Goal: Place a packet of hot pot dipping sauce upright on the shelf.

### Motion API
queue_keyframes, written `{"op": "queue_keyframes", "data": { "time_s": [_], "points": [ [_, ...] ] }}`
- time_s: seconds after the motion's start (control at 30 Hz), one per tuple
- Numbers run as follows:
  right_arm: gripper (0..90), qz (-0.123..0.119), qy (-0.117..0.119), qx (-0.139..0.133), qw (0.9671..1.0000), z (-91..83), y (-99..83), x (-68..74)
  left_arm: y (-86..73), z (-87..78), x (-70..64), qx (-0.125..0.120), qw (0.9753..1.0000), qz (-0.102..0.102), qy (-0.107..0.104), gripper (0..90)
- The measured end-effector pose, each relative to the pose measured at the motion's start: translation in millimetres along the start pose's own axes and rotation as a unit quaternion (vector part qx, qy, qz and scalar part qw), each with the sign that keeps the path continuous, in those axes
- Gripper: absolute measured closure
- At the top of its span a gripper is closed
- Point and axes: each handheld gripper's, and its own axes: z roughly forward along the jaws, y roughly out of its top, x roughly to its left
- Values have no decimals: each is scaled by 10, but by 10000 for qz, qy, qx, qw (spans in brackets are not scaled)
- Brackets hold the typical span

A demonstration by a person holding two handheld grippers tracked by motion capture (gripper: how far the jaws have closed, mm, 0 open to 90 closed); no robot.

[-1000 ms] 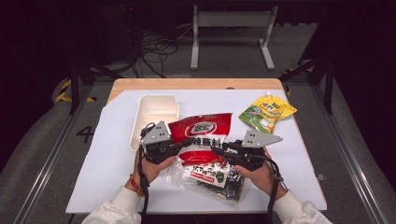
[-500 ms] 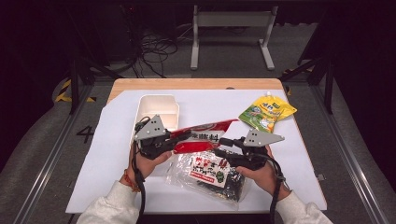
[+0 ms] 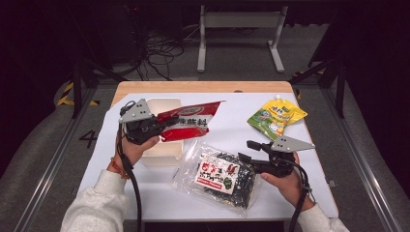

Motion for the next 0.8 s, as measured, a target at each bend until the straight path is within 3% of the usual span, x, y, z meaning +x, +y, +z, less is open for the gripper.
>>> {"op": "queue_keyframes", "data": {
  "time_s": [0.13,0.6,0.8],
  "points": [
    [414,114,-128,5,9999,-113,-56,-31,-12,-27,155,-18,10000,-26,32,899],
    [400,386,-436,145,9982,-346,-250,-109,-44,-76,666,-7,9990,-58,438,899],
    [390,421,-505,224,9976,-399,-324,-101,-66,32,854,258,9979,14,586,899]
  ]
}}
